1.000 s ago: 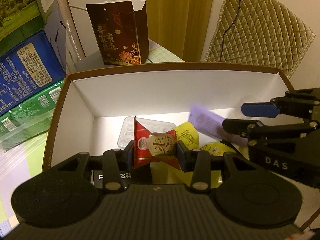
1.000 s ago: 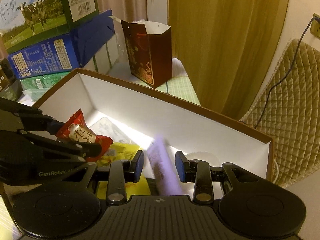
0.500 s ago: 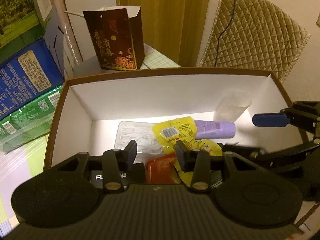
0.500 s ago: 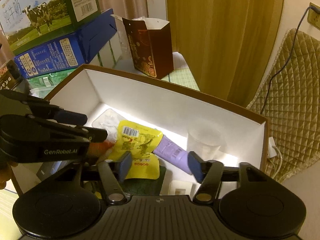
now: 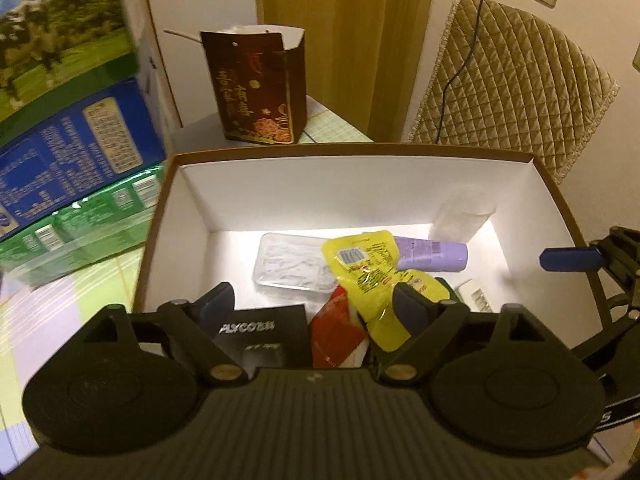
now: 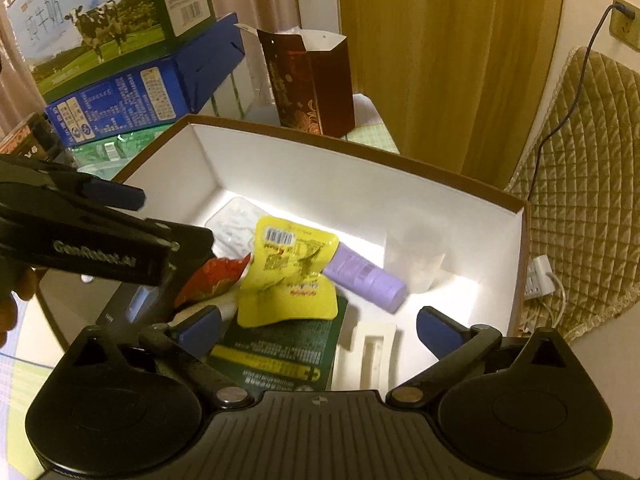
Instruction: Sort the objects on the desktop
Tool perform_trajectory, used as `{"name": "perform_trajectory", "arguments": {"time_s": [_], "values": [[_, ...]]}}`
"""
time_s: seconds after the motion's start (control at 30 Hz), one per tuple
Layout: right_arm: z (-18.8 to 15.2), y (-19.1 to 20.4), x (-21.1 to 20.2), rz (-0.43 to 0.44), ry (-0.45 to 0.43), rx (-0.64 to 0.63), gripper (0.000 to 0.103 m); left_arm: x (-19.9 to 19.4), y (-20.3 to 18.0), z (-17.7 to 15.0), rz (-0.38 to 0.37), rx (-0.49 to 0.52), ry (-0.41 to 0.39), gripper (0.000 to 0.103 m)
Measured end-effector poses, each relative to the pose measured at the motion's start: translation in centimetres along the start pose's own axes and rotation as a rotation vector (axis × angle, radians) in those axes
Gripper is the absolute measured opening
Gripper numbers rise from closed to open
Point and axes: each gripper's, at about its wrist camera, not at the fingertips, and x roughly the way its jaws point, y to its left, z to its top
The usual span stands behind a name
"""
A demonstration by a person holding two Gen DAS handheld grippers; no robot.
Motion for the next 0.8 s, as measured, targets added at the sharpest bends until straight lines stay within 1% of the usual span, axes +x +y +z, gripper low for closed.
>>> {"name": "perform_trajectory", "arguments": {"time_s": [0.13, 0.2, 0.4, 0.5, 0.6, 0.8], "values": [[-0.8, 0.3, -1.0, -0.002, -0.001, 0.017, 0.101, -1.7, 0.3, -1.0, 0.019, -0.014, -0.016, 0.092], [-1.2, 0.4, -1.6, -0.006, -0.004, 0.025, 0.101, -2.5, 0.4, -1.4, 0.030, -0.020, -0.024, 0.094], [-2.3, 0.8, -3.5, -0.012, -0.017, 0.048, 0.101, -5.0, 0.5, -2.7, 0.051, -0.041, -0.053, 0.096], [-2.9, 1.1, -4.4, -0.027, -0.025, 0.060, 0.101, -6.2, 0.2, -3.3, 0.062, -0.035, -0.076, 0.098], [-3.5, 1.4, -5.5, -0.038, -0.031, 0.064, 0.101, -7.5, -0.1, -4.1, 0.057, -0.029, -0.100, 0.100], [-5.2, 2.3, -7.5, -0.067, -0.048, 0.050, 0.101, -9.5, -1.1, -6.2, 0.077, -0.006, -0.128, 0.100]]}}
